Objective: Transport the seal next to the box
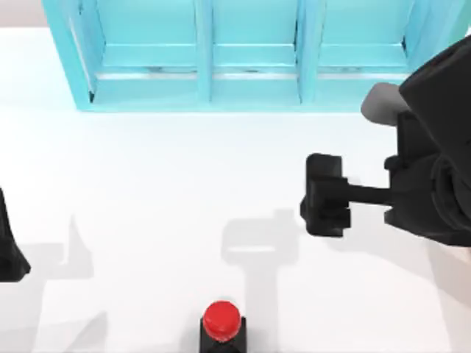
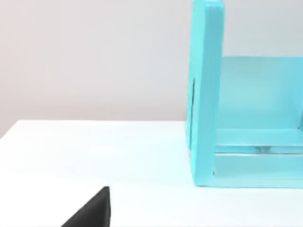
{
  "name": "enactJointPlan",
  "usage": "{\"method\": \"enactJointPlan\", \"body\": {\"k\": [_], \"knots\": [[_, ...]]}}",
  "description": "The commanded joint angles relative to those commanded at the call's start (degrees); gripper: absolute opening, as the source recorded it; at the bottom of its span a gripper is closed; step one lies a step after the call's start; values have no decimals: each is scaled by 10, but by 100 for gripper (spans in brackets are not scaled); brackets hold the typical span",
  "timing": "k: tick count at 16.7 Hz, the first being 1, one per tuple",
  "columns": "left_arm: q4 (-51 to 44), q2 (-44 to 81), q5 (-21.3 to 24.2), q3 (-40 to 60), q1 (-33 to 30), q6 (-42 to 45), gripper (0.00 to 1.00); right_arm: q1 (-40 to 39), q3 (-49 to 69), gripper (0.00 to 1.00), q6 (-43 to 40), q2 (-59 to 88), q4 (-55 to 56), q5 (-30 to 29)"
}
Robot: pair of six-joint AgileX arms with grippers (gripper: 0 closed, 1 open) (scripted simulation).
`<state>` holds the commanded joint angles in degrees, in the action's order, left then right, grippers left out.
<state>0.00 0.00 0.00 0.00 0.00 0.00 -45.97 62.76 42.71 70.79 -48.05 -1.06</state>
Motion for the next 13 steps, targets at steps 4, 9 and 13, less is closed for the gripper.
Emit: {"method": "enactJointPlan", "body": {"k": [4, 9, 13], "knots": [[0, 0, 0, 0, 0, 0, 100, -89, 184, 100, 102, 224, -151, 3], [0, 0, 0, 0, 0, 0, 100, -147, 363, 100, 180, 397, -273, 8], [0, 0, 0, 0, 0, 0, 100, -160, 424, 100, 202, 454, -310, 10]]}}
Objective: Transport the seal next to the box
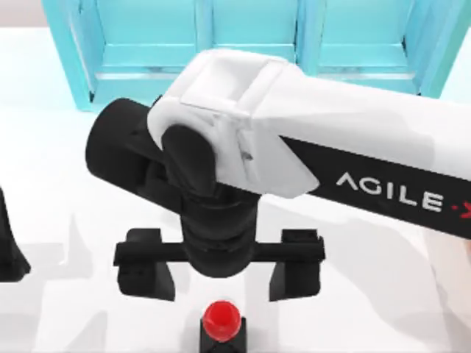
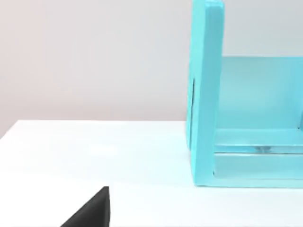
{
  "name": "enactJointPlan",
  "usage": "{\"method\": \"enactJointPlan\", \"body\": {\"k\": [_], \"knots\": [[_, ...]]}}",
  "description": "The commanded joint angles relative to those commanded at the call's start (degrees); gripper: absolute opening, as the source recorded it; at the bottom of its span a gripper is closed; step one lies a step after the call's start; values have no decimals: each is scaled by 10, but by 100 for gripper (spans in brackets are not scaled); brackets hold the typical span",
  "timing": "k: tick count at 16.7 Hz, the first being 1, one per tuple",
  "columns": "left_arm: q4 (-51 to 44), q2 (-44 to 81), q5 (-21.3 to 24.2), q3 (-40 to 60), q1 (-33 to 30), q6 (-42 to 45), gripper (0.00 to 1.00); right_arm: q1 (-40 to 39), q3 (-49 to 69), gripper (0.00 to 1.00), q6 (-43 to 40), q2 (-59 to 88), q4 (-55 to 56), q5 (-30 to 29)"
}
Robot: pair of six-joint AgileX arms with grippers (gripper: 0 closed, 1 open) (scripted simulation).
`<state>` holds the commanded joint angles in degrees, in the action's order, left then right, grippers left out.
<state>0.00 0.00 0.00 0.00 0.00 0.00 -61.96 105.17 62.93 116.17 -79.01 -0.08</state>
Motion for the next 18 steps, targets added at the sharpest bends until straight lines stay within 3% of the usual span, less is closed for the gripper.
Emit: {"method": "enactJointPlan", "body": {"k": [7, 18], "knots": [[0, 0, 0, 0, 0, 0, 100, 2, -10, 100, -2, 0, 10, 0], [0, 0, 0, 0, 0, 0, 100, -2, -182, 100, 2, 32, 214, 0]]}}
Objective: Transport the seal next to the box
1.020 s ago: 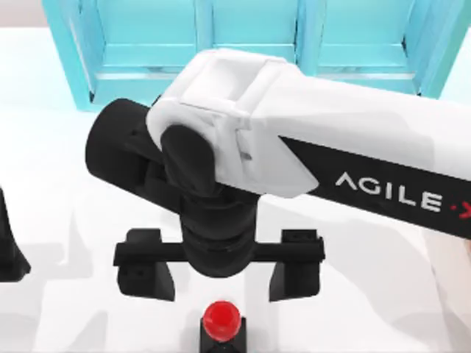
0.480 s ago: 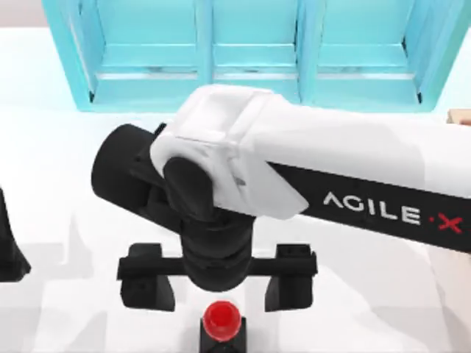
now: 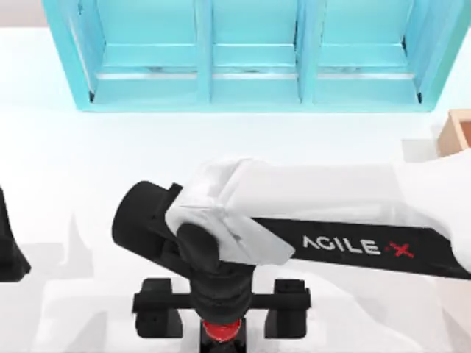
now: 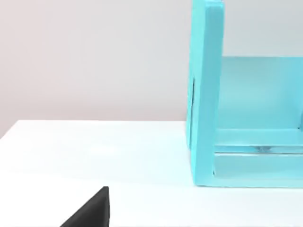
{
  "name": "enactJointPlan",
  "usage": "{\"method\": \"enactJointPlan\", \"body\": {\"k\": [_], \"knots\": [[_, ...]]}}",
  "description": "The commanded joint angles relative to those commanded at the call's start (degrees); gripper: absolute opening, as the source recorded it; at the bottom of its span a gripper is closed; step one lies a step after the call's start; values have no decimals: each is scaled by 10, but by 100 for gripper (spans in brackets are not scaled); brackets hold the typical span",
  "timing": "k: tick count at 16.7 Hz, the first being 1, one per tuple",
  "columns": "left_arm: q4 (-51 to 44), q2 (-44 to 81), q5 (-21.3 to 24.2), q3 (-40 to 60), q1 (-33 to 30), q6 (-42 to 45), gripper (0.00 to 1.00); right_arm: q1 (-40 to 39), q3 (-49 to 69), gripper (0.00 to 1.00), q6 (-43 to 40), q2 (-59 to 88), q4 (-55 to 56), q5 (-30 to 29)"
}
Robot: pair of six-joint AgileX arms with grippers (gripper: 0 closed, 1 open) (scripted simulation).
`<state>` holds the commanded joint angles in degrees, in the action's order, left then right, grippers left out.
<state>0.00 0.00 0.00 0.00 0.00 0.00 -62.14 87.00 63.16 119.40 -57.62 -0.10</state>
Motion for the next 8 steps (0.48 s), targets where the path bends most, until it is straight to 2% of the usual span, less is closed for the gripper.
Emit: {"method": "enactJointPlan", "body": {"k": [3, 8], "knots": [[0, 0, 0, 0, 0, 0, 100, 0, 0, 100, 0, 0, 0, 0], [0, 0, 0, 0, 0, 0, 100, 0, 0, 62, 0, 0, 0, 0]]}}
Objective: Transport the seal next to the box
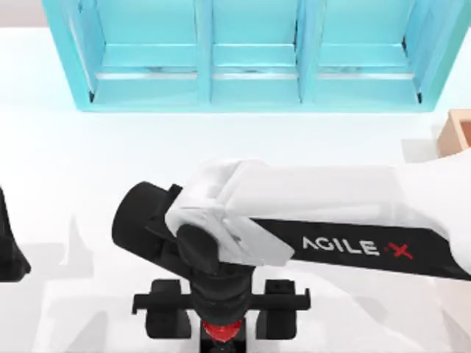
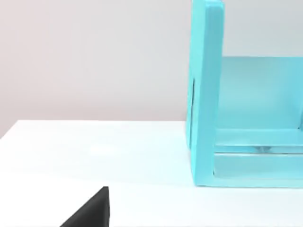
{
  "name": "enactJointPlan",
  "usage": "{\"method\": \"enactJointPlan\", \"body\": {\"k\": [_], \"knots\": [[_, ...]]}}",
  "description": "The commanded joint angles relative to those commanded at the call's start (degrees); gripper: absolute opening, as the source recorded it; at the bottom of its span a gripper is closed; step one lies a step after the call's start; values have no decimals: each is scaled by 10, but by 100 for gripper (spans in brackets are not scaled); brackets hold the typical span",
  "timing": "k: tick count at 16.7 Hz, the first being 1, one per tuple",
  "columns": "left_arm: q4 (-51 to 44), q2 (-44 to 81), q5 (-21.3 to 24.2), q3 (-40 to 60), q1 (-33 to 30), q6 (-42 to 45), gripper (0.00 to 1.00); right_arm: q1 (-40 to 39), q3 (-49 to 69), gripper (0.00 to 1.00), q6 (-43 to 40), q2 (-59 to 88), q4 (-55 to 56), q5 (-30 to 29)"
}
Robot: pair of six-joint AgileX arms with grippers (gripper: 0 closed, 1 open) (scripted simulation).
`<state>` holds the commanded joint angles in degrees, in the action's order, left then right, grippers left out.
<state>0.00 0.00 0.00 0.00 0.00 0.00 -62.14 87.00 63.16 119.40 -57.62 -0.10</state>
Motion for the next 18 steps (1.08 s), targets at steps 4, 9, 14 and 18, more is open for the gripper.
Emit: {"method": "enactJointPlan", "body": {"k": [4, 9, 14, 18], "knots": [[0, 0, 0, 0, 0, 0, 100, 0, 0, 32, 0, 0, 0, 0], [0, 0, 0, 0, 0, 0, 100, 0, 0, 0, 0, 0, 0, 0], [0, 0, 0, 0, 0, 0, 100, 0, 0, 0, 0, 0, 0, 0], [0, 0, 0, 0, 0, 0, 100, 1, 2, 0, 1, -1, -2, 0]]}}
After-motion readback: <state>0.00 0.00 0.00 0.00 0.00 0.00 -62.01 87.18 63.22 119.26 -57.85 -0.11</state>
